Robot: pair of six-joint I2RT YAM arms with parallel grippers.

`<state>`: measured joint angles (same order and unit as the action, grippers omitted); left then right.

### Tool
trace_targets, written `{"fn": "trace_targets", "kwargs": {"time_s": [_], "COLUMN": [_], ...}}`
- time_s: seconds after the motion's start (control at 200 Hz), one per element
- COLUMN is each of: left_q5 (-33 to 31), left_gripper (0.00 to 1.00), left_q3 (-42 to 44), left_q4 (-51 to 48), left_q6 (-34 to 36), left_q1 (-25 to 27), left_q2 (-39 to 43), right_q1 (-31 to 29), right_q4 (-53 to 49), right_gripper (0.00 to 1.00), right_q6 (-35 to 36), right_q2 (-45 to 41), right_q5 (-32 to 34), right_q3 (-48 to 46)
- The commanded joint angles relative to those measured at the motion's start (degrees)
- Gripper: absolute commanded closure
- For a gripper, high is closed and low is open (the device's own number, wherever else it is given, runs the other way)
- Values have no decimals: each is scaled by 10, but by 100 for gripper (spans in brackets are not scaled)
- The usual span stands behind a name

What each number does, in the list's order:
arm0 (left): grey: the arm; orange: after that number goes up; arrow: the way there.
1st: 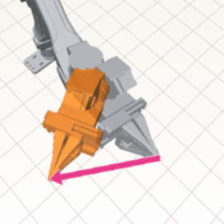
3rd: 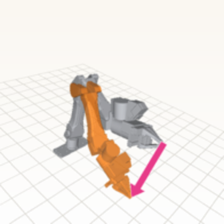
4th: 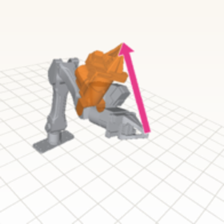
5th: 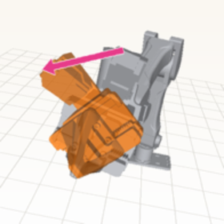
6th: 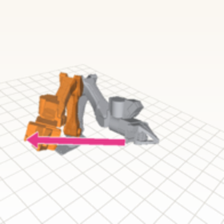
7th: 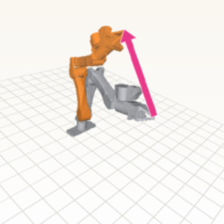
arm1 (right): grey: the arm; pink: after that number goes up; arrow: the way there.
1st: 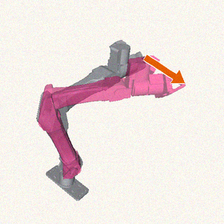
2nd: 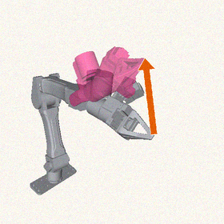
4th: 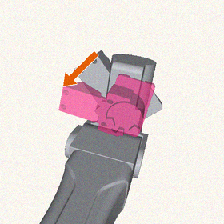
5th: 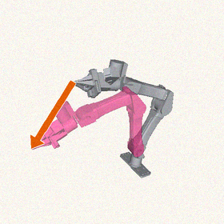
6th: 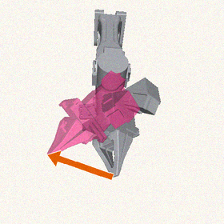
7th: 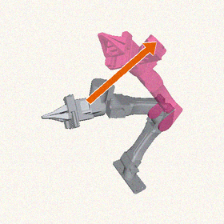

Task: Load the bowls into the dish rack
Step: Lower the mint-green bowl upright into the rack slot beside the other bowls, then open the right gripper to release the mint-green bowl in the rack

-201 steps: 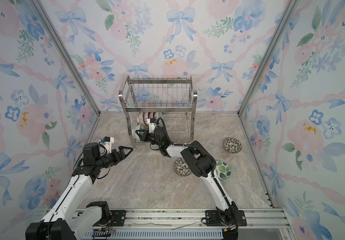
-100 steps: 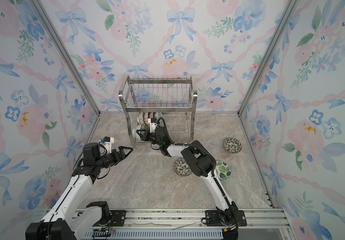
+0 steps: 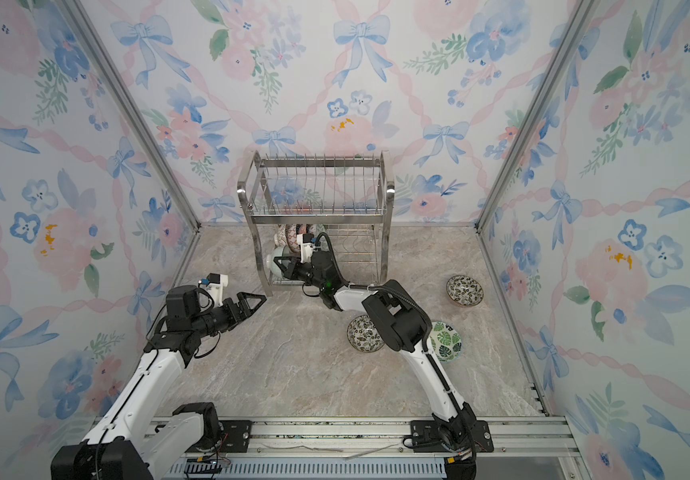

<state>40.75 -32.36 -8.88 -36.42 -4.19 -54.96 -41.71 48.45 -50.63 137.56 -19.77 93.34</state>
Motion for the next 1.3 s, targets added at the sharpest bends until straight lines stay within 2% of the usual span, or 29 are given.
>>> {"fn": "trace_targets", "kwargs": {"time_s": [0.0, 0.36, 0.56, 0.755, 1.295], "left_q5": [-6, -8, -8, -9, -9], "left_gripper": [2, 2, 2, 2, 2], "left_q3": [7, 6, 6, 6, 8], "left_q4": [3, 3, 2, 2, 3], "left_q6": [1, 1, 0, 1, 0], "left_q1": [-5, -5, -5, -5, -6], "left_q2": [-4, -4, -4, -4, -7], "right_q1": [10, 11, 11, 13, 14], "right_q4": [11, 9, -20, -17, -29], "right_gripper": [99, 95, 87, 84, 82], "right_q6": [12, 15, 32, 30, 49], "right_q2": [16, 20, 13, 12, -13], "right_q5": [1, 3, 5, 5, -2], "right_q3": [21, 5, -2, -16, -34]}}
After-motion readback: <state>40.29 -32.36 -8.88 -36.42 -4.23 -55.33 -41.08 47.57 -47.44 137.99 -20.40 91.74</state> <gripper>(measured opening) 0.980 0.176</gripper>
